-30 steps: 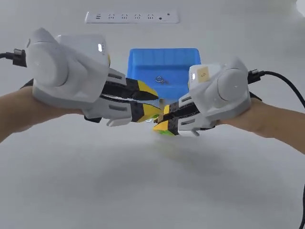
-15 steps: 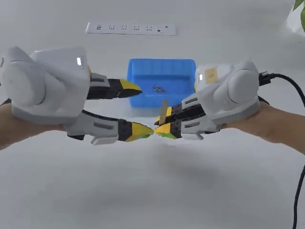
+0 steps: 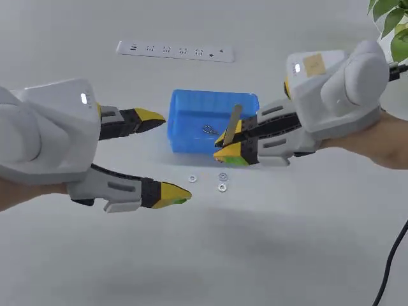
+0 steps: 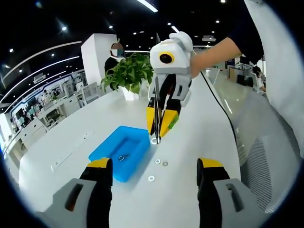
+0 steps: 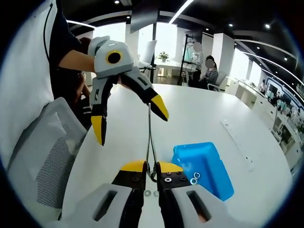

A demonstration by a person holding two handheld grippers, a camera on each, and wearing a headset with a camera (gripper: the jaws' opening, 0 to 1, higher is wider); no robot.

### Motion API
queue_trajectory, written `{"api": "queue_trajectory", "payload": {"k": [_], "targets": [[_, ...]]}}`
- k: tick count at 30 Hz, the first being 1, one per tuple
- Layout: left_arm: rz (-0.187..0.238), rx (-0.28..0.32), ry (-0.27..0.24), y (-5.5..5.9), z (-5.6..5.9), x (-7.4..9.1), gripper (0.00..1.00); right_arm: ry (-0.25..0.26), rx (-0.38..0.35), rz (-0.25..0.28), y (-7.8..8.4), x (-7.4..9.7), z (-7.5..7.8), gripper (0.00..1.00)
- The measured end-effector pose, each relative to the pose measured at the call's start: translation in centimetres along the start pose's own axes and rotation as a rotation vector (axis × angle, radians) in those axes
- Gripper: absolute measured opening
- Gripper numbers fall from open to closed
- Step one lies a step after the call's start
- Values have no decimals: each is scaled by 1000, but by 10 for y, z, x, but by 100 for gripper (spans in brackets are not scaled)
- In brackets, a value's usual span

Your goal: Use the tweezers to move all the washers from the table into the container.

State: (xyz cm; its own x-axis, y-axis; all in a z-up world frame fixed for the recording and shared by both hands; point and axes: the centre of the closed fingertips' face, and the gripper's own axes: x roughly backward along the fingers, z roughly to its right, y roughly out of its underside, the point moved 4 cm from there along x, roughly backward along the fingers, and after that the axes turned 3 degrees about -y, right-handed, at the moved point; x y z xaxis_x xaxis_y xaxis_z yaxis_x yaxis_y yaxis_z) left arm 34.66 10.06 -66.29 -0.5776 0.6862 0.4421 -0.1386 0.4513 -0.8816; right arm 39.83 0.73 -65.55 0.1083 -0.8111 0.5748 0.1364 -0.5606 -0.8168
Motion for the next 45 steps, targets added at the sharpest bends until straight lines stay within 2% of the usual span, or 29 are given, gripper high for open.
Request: {"api": "queue_trajectory", "payload": {"k": [3, 7, 10, 12, 15, 17, 20, 22, 25, 30, 33, 36, 45], "targets": [[-1, 11, -5, 3, 0, 2, 79, 17, 17, 10, -8, 8, 9, 9], [-24, 27, -3, 8, 1, 4, 85, 46, 25, 19, -13, 16, 26, 9], [36, 64, -12, -3, 2, 7, 93, 75, 23, 15, -8, 18, 48, 9], [27, 60, -18, -2, 2, 8, 99, 100, 4, 17, -4, 19, 61, 9], [10, 58, -27, 4, 1, 9, 99, 153, -55, 46, 3, 17, 79, 9], [5, 81, -32, 9, -1, 11, 99, 171, -88, 65, 8, 14, 88, 9], [-3, 87, -54, 13, -2, 17, 99, 178, -100, 61, 16, 5, 99, 9], [-1, 109, -67, 16, -3, 21, 99, 188, -101, 35, 24, -5, 105, 9], [-11, 118, -79, 21, -2, 26, 99, 186, -108, 13, 33, -18, 111, 9], [-30, 136, -96, 29, -1, 32, 99, 162, -93, -32, 49, -39, 110, 9], [-40, 152, -104, 35, -2, 33, 99, 164, -119, -52, 60, -48, 113, 9], [-47, 168, -112, 40, -2, 34, 99, 163, -127, -66, 65, -54, 111, 9], [-41, 185, -128, 40, -6, 33, 99, 145, -125, -88, 68, -62, 103, 10]]}}
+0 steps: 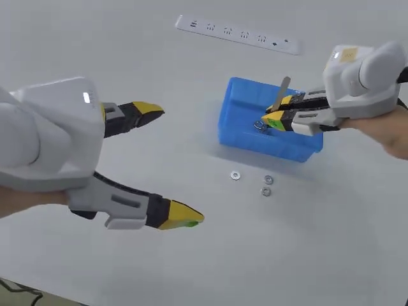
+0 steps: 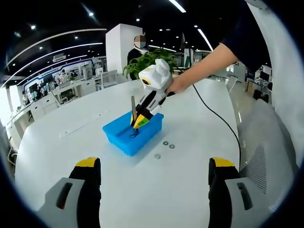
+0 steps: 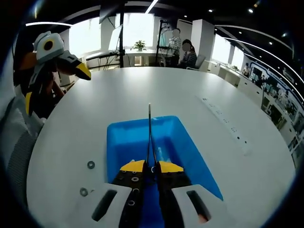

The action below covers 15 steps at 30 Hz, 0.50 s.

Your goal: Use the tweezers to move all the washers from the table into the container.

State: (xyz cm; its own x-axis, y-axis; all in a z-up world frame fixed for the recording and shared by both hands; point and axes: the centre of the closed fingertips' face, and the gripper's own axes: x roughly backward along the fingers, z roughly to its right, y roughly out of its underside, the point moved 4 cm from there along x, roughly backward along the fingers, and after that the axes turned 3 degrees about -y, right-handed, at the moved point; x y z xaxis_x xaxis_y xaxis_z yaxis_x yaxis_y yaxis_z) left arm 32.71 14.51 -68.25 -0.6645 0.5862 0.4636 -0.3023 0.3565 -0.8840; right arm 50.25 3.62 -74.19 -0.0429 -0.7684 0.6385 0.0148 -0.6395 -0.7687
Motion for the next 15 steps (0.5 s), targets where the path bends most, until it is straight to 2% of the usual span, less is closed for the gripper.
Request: {"api": "queue_trajectory", "payload": {"k": [4, 10, 15], "targets": [[17, 18, -26, -3, -6, 2, 99, 7, -6, 2, -1, 1, 0, 10], [5, 17, -29, 0, -9, 6, 99, -7, -28, 4, -2, 1, 0, 10], [12, 24, -38, 0, -12, 7, 99, -5, -3, -3, -6, 3, -3, 8]]}}
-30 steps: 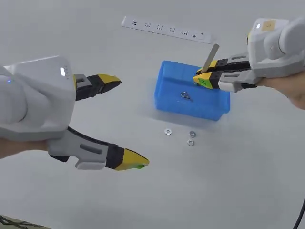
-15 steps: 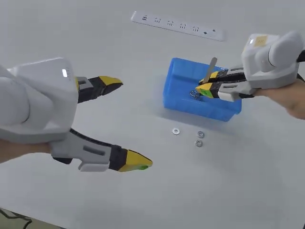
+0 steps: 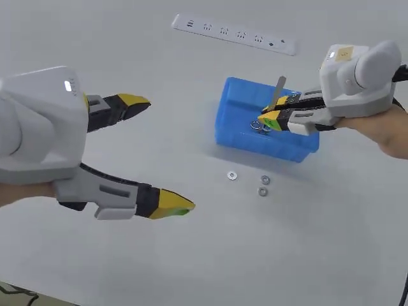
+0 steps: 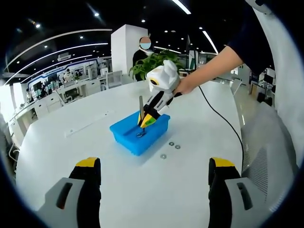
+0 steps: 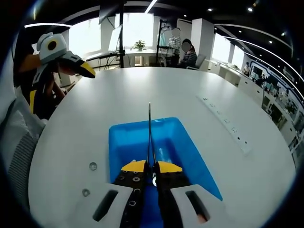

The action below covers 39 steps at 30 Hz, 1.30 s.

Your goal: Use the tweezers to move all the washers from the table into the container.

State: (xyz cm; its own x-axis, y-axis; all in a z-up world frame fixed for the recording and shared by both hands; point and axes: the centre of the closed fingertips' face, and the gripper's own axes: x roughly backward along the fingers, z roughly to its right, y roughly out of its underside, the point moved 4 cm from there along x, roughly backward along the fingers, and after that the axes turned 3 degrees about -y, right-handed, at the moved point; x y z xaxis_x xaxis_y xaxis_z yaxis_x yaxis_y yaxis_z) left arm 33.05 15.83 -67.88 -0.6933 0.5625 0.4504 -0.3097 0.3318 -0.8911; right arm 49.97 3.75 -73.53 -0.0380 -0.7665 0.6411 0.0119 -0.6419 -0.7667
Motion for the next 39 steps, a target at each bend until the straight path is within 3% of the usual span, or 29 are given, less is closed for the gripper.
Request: {"api": "queue_trajectory", "payload": {"k": [8, 15, 20, 22, 24, 25, 28, 29, 32, 35, 39], "targets": [[36, 1, -16, -16, -8, -7, 99, 5, 21, -6, -6, 4, -1, 8], [130, 38, -5, -55, -23, -28, 89, -3, 46, 2, -14, 10, -5, 8], [158, -7, 49, -75, -25, -53, 74, -23, 80, -1, -17, 13, -13, 8], [155, 31, 88, -75, -25, -66, 70, -35, 105, -10, -19, 13, -17, 8], [161, 27, 113, -79, -24, -75, 69, -42, 124, -15, -20, 13, -19, 8], [176, 24, 125, -84, -29, -81, 68, -44, 132, -16, -21, 13, -20, 8], [242, 18, 155, -101, -28, -87, 57, -54, 146, -10, -25, 13, -24, 8], [243, 14, 161, -106, -29, -90, 55, -57, 151, -10, -26, 13, -25, 8], [232, -16, 195, -107, -35, -101, 46, -63, 162, -5, -30, 14, -26, 8], [219, -59, 235, -108, -31, -102, 31, -67, 165, 2, -32, 13, -27, 8], [197, -98, 268, -106, -24, -105, 27, -76, 165, 7, -34, 12, -29, 8]]}}
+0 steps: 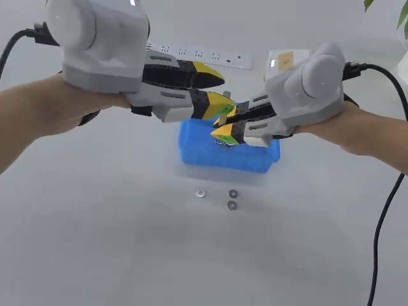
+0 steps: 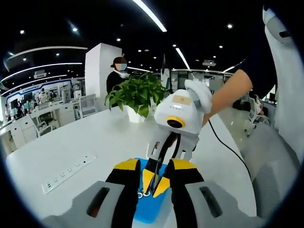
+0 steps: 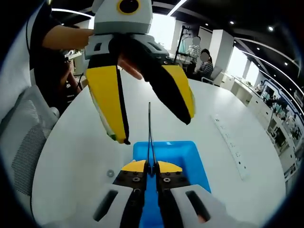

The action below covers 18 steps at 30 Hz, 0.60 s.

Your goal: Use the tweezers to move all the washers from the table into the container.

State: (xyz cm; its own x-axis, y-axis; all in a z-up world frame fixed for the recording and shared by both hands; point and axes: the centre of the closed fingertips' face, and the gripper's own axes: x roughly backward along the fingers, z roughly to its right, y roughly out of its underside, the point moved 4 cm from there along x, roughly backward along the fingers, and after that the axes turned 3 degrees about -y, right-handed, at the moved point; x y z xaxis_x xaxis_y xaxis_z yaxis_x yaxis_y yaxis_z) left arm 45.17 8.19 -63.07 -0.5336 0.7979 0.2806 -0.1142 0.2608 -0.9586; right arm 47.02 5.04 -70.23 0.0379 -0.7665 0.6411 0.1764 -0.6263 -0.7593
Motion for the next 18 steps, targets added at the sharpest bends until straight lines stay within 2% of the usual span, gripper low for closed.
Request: {"api": "queue_trajectory", "payload": {"k": [2, 4, 6, 7, 8, 12, 13, 14, 18], "targets": [[-6, -14, 11, 1, 2, -1, 22, -5, 3, 2, -1, -1, -1, 8], [2, -21, 54, 0, 7, 1, 10, -11, 8, 2, -2, -1, -2, 8], [8, -30, 49, -2, 5, 2, 7, -20, 10, 3, -4, 0, -4, 8], [13, -39, 35, -3, -1, 4, 7, -21, 13, 7, -5, 0, -4, 8], [16, -26, 50, -3, 2, 3, 7, -21, 14, 9, -5, 1, -3, 8], [17, -41, 47, -5, 3, 2, 6, -23, 17, 8, -6, 2, -2, 8], [16, -51, 60, -5, 4, 2, 5, -22, 20, 7, -6, 2, -2, 8], [13, -71, 54, -5, 4, 2, 5, -21, 28, 1, -6, 3, -2, 8], [8, -85, 46, -5, 0, 1, 4, 3, 44, 0, -7, 3, 0, 10]]}}
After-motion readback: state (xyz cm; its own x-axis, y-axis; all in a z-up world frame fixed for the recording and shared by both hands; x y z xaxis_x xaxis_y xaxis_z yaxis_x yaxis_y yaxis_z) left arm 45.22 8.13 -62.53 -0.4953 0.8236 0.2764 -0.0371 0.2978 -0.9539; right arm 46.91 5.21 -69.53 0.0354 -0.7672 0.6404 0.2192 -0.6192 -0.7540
